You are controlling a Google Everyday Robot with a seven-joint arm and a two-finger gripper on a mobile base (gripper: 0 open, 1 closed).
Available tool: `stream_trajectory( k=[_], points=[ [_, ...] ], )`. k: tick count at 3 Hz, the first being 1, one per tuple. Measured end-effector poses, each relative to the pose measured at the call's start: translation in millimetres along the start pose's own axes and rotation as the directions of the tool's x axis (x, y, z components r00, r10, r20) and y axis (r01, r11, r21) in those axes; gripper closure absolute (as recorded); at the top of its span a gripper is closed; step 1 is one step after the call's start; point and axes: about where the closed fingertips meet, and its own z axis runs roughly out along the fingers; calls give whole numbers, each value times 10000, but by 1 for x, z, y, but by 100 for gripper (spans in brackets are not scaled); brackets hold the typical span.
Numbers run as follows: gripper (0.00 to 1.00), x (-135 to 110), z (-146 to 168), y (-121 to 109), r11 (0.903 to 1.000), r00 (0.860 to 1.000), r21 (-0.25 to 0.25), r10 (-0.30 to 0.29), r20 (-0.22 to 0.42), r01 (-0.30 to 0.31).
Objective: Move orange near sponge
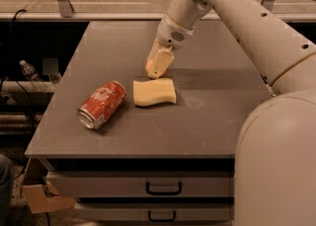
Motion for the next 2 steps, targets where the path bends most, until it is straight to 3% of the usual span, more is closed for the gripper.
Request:
stream_trajectory(
  k=[2],
  points=[
    [12, -4, 6, -6, 9999, 9999, 130, -8, 117, 7]
  ],
)
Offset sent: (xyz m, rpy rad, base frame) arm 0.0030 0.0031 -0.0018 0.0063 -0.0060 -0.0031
